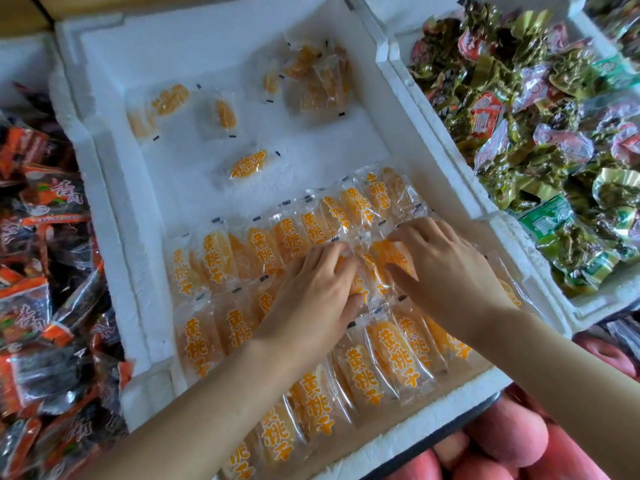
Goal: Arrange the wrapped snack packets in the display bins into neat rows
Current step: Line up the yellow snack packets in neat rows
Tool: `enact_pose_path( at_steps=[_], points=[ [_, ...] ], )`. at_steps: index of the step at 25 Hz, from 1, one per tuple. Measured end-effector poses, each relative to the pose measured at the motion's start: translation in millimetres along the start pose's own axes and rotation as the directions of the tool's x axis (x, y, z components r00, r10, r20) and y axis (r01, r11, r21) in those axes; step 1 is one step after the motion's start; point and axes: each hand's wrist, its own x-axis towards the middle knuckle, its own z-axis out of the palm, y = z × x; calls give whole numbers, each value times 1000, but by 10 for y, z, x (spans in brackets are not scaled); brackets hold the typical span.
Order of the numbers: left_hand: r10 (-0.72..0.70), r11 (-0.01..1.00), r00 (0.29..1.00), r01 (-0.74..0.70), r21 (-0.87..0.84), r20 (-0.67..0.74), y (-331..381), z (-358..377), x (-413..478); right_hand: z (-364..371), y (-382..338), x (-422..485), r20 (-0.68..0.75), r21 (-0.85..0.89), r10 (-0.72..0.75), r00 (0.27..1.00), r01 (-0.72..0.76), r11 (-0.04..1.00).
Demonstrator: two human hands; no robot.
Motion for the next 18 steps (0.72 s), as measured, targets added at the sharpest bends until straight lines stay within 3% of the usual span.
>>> enact_pose_path(
  at_steps=[4,7,13,18],
  points=[
    [32,999,994,-35,-27,-106,-220,-131,170,-87,2,294,-197,13,-99,975,104,995],
    [-17,1000,985,18,4,-169,-519,-260,396,-38,-24,702,-254,59,-90,963,109,992],
    [-311,949,949,313,37,-62,-1238,-324,1034,234,-50,1539,-143,170,22,989,3,985],
    [-384,916,923,383,117,-15,-1638,-168,1341,493,48,2113,-58,191,79,995,-66,979]
  ],
)
